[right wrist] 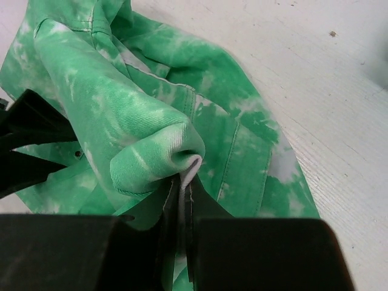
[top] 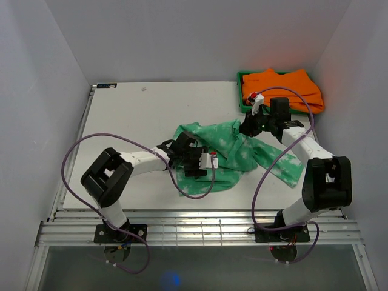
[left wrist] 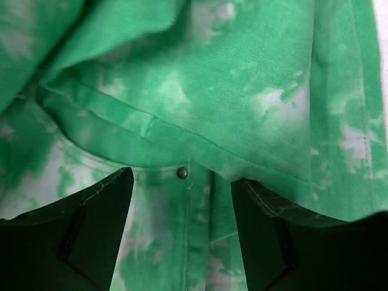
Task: Fold and stack the trousers
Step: Flatten the trousers out
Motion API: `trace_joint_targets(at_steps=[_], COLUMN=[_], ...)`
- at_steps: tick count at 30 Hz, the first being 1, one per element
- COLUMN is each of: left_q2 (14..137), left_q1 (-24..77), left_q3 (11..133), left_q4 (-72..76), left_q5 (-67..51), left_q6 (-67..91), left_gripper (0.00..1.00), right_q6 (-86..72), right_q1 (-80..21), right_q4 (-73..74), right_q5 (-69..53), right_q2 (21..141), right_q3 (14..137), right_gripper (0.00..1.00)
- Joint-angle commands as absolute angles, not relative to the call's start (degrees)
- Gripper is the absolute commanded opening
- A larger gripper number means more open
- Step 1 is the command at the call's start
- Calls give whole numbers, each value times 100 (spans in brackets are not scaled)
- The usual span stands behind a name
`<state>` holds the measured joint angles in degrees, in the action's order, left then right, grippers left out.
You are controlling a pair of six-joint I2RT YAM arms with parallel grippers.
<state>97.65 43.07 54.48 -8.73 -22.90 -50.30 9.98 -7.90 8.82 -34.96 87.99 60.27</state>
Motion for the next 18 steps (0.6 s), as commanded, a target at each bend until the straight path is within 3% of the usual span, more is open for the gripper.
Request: trace_joint_targets(at_steps=[1, 5, 6, 9, 10, 11, 18], left_q2=[9975, 10265, 10327, 10109, 9986, 9836, 8097], left_q1=[4359, 4412, 4412, 4403, 4395, 4395, 4280], left_q3=[5590, 5704, 5782, 5827, 5836, 5845, 5687], left_q4=[-695, -747, -773, -808, -930, -975, -1740], left_q5=[-2022, -1794, -1689, -1582, -1626, -1617, -1539], left_q6=[-5177, -5142, -5081, -4687, -4554, -4405, -3113], left_gripper=[75, 60, 47, 27, 10, 2, 0], right_q6=[984, 1186, 1300, 1485, 1651, 1722, 2258], right_q1=[-738, -729, -729, -721, -721, -703, -615], right_q4=[756, 922, 958, 1019, 1028, 1028, 1002], right_q5=[-3454, -3340, -3314, -3173, -3138, -3059, -2874], right_q2=[8859, 8956, 8965, 8956, 8947, 8939, 8938], right_q3=[6302, 6346, 6320, 6258, 6240, 6223, 6284], right_gripper=[8, 8, 8, 8, 8, 8, 8])
